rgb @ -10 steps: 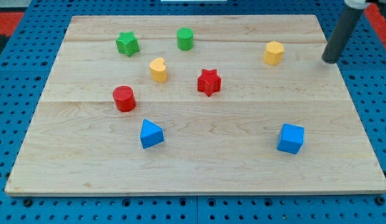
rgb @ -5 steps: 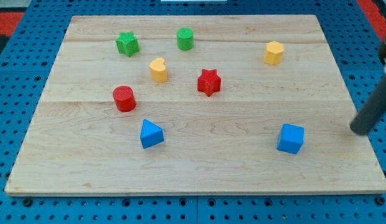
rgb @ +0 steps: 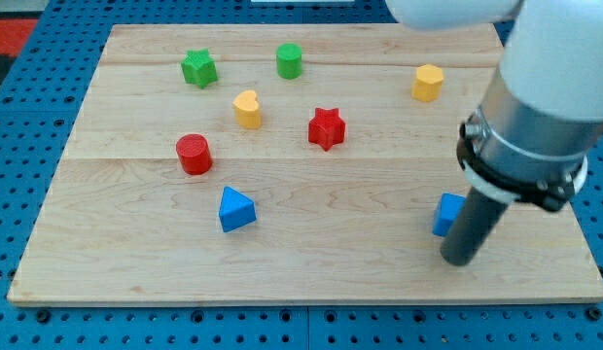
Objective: Place the blue cube towards the bottom of the yellow hexagon
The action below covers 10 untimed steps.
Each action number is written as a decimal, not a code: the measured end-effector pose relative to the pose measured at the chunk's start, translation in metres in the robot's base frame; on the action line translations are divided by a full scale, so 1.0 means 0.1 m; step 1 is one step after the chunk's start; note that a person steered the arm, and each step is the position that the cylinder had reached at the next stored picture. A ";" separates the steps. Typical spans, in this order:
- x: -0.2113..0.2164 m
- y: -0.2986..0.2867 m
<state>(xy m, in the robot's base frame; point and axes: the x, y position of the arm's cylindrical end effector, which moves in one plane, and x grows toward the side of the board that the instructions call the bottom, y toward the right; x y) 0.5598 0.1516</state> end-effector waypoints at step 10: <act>-0.94 0.57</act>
